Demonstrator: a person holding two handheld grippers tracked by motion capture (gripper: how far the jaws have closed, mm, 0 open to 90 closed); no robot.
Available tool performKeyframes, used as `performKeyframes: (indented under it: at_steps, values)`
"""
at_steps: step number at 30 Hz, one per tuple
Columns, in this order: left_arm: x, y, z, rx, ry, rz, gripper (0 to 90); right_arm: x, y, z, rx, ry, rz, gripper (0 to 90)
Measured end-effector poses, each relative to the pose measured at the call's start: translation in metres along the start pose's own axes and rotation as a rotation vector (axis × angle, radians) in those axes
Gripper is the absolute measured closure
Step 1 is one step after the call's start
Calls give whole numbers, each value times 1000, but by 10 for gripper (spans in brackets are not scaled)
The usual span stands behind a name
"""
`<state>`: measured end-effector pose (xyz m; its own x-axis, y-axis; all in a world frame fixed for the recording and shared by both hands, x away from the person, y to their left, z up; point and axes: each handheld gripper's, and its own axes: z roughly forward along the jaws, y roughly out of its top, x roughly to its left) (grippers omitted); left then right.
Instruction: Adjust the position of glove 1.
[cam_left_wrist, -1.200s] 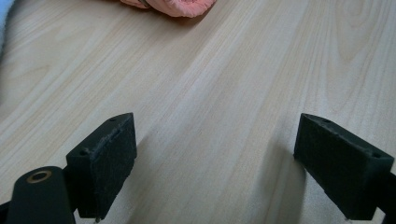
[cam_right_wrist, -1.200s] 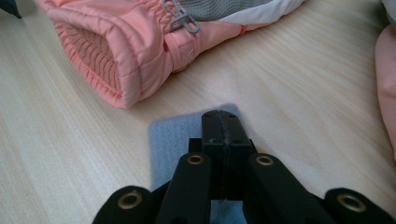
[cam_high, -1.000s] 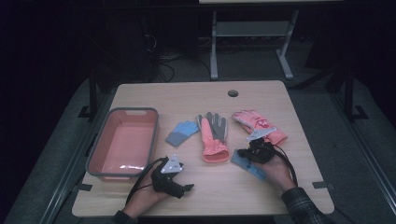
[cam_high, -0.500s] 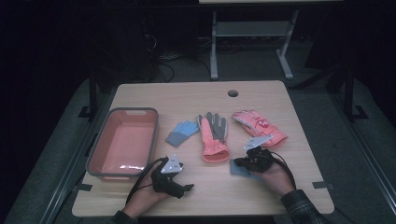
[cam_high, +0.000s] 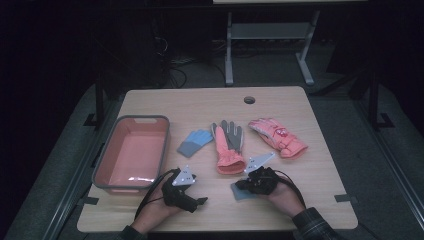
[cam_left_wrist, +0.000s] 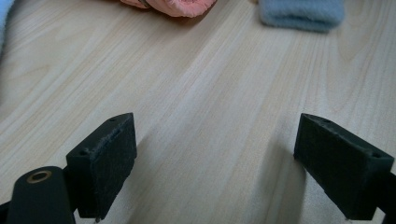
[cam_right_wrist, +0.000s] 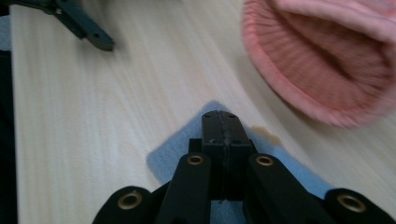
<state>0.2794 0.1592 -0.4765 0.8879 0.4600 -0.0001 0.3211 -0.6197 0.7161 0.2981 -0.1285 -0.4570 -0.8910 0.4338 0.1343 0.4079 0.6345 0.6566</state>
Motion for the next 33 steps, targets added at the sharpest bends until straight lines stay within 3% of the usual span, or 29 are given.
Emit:
performKeyframes:
  at_steps: [13, 19, 27, 33]
  values:
    - [0, 0, 0, -4, 0, -3, 123, 27, 14, 19, 3, 94, -77, 899]
    - [0, 0, 0, -4, 1, -5, 123, 29, 16, 23, -2, 99, -115, 898]
    - [0, 0, 0, -4, 1, -6, 123, 29, 18, 13, -27, 89, -84, 895]
    - [0, 0, 1, -8, 1, -7, 123, 16, 13, -4, -62, 42, -42, 864]
